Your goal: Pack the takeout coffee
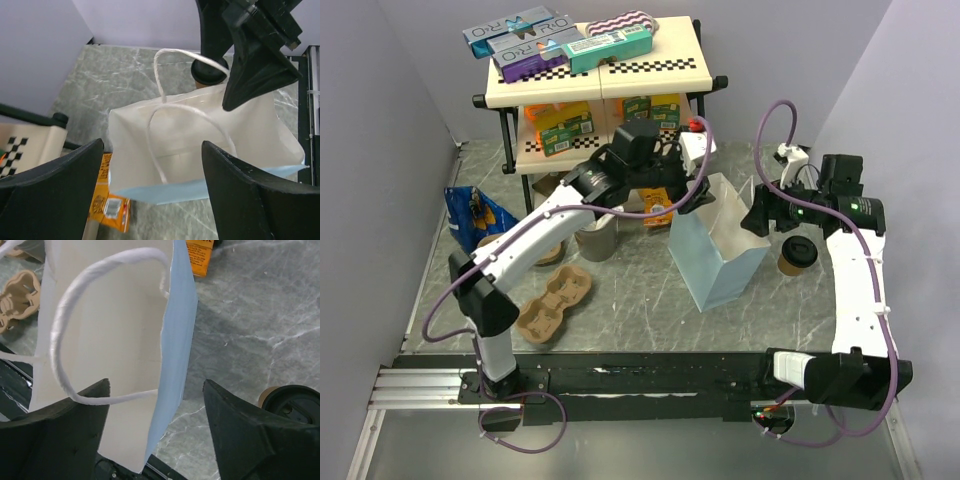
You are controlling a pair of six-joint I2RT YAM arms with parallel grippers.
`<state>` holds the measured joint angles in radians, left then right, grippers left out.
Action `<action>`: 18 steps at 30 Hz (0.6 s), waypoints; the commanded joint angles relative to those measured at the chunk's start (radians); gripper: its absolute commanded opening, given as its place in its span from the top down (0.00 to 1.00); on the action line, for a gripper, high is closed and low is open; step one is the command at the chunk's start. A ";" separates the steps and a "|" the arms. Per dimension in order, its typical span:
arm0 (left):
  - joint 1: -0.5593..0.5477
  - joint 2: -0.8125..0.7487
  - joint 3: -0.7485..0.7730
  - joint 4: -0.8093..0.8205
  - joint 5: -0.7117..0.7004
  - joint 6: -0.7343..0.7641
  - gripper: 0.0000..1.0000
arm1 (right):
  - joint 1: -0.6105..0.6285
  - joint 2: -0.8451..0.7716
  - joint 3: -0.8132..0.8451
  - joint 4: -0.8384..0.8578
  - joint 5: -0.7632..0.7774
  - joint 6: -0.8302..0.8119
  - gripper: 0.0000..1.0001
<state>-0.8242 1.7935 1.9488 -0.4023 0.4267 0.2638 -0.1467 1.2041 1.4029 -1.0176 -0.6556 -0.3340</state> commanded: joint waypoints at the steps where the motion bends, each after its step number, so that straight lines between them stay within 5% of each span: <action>1: -0.003 0.061 0.079 0.066 0.093 -0.032 0.16 | 0.021 0.014 0.045 0.005 0.050 0.000 0.22; 11: -0.003 0.155 0.111 0.154 0.057 -0.054 0.18 | 0.019 -0.001 0.016 -0.019 0.056 -0.017 0.45; 14: 0.000 0.165 0.128 0.158 0.061 -0.055 0.26 | 0.021 0.000 0.013 -0.022 0.051 -0.025 0.57; 18: 0.011 0.129 0.131 0.131 0.150 -0.058 0.59 | 0.021 0.021 0.024 -0.016 0.050 -0.027 0.71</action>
<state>-0.8211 1.9636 2.0190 -0.3046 0.4873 0.2157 -0.1318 1.2205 1.4063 -1.0275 -0.6090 -0.3534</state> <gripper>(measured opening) 0.558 0.326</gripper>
